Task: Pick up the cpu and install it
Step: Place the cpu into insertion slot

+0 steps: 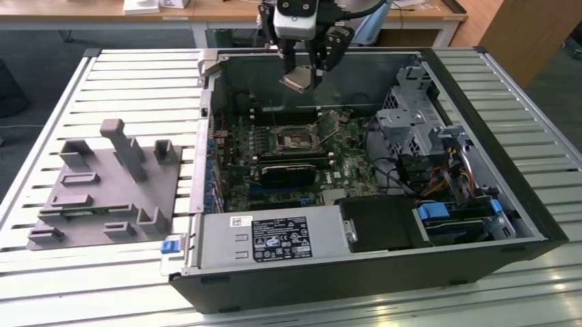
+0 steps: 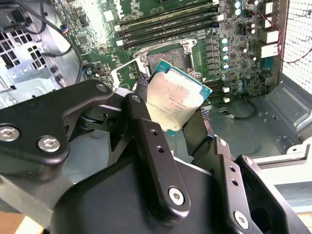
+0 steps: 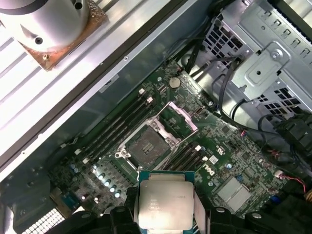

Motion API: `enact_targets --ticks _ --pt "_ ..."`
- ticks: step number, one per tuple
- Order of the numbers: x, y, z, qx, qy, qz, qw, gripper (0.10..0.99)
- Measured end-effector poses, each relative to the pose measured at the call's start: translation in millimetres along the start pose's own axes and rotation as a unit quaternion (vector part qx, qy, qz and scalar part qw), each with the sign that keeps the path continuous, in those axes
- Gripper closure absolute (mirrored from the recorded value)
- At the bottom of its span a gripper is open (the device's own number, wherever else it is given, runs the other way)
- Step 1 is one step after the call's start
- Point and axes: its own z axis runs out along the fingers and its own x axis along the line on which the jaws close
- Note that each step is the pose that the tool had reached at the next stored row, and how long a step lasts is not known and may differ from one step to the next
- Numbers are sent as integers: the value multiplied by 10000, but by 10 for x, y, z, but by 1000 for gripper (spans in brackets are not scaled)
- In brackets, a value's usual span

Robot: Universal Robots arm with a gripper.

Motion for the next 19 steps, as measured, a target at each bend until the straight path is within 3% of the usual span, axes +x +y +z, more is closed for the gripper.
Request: enact_targets --ticks 2,19 --pt "0 0 3 2 -15 184 9998 549" --pt "1 0 14 9 -63 771 9970 549"
